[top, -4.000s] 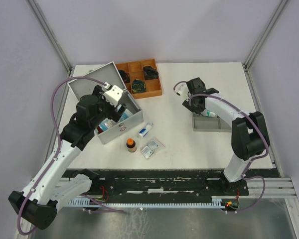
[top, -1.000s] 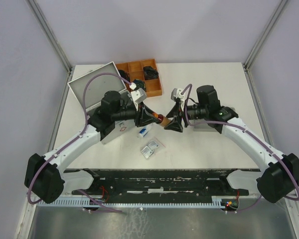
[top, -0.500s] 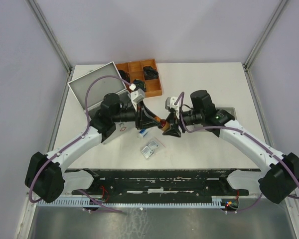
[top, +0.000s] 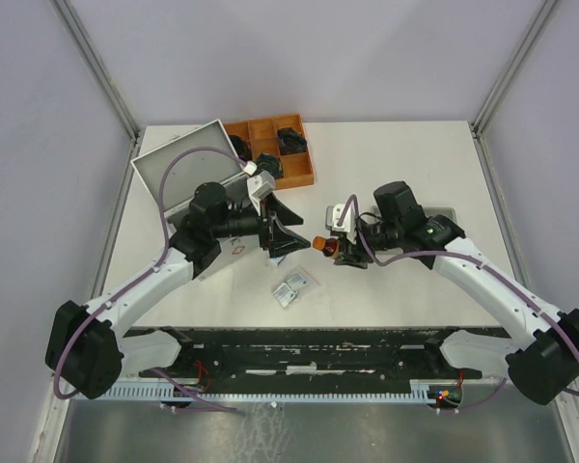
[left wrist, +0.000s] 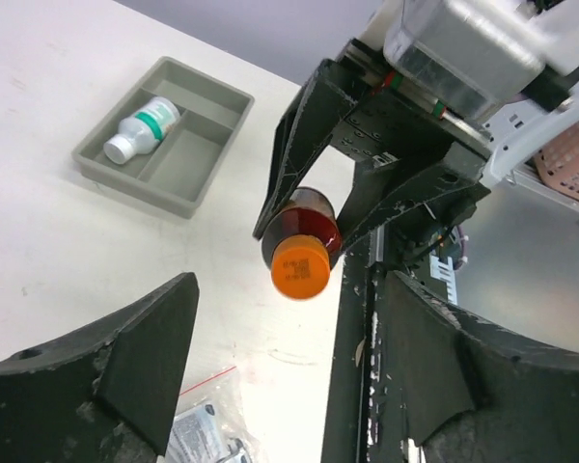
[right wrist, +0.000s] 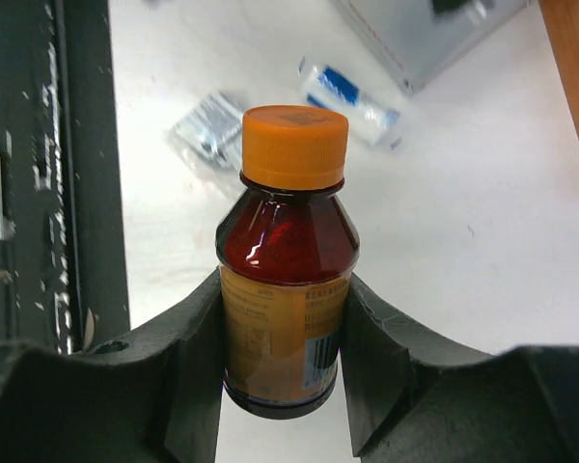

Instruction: Organize the medicine kit

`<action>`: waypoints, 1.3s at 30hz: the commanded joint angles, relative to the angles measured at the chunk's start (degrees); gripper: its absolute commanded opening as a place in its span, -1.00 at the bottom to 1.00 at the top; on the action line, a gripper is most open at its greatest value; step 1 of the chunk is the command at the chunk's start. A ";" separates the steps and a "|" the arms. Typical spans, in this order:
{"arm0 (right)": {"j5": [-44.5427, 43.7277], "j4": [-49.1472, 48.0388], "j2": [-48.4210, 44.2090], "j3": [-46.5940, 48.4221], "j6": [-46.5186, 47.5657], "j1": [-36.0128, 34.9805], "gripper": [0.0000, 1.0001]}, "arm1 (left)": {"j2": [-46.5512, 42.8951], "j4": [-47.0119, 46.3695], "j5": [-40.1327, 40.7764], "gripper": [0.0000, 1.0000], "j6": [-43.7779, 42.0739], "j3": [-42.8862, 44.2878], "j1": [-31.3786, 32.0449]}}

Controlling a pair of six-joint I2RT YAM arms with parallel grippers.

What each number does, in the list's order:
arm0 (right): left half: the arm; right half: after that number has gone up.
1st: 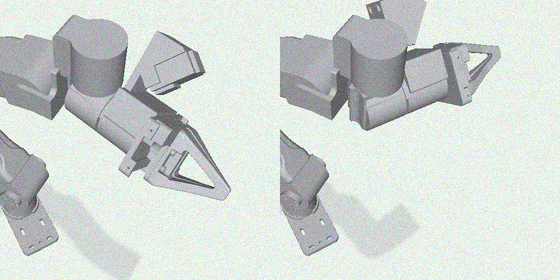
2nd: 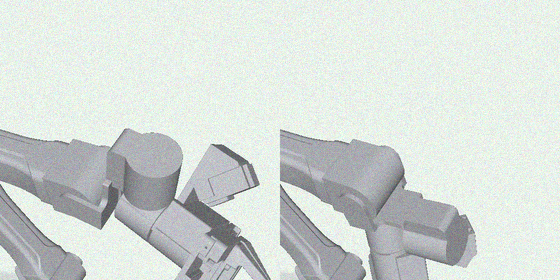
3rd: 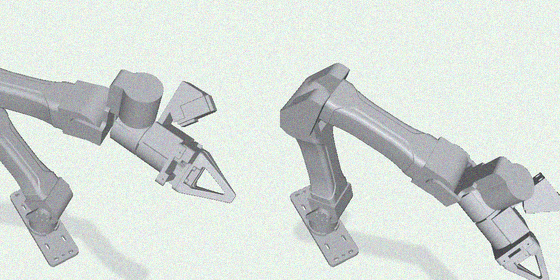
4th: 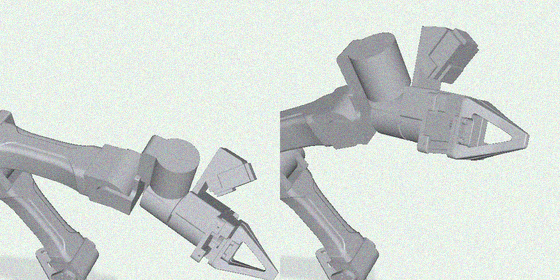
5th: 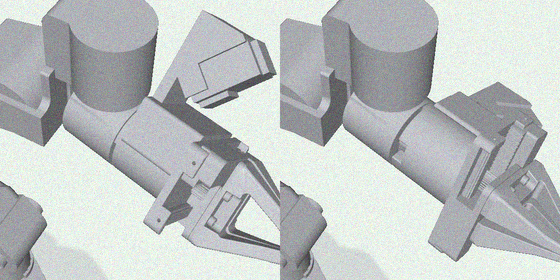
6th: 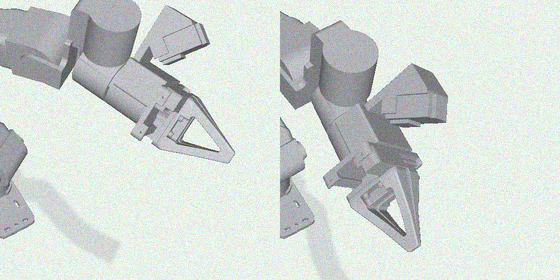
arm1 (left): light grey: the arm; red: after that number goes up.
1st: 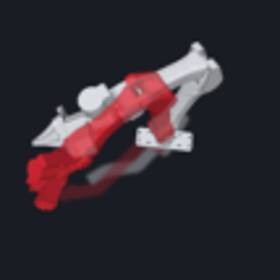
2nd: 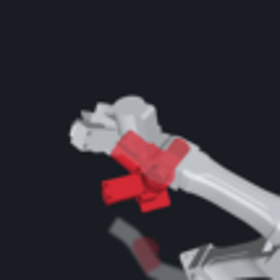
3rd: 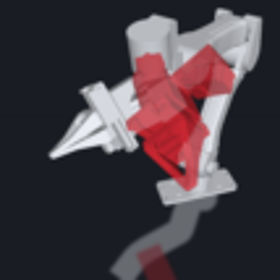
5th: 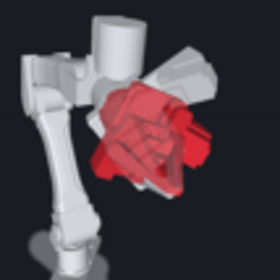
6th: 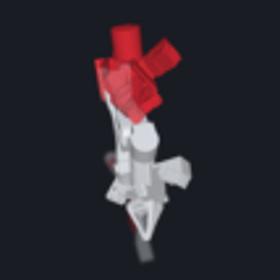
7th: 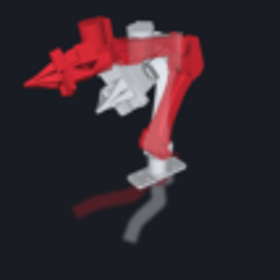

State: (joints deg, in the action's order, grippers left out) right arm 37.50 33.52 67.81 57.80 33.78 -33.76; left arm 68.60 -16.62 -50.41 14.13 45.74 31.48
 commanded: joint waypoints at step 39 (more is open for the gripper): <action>-27.54 21.10 34.43 15.48 51.77 27.20 -0.24 | -6.83 8.53 3.73 0.83 -8.45 4.45 -7.75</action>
State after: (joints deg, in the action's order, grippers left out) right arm 10.39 54.28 101.51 71.29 83.88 -6.74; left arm 63.05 -7.29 -46.94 8.45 47.31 24.08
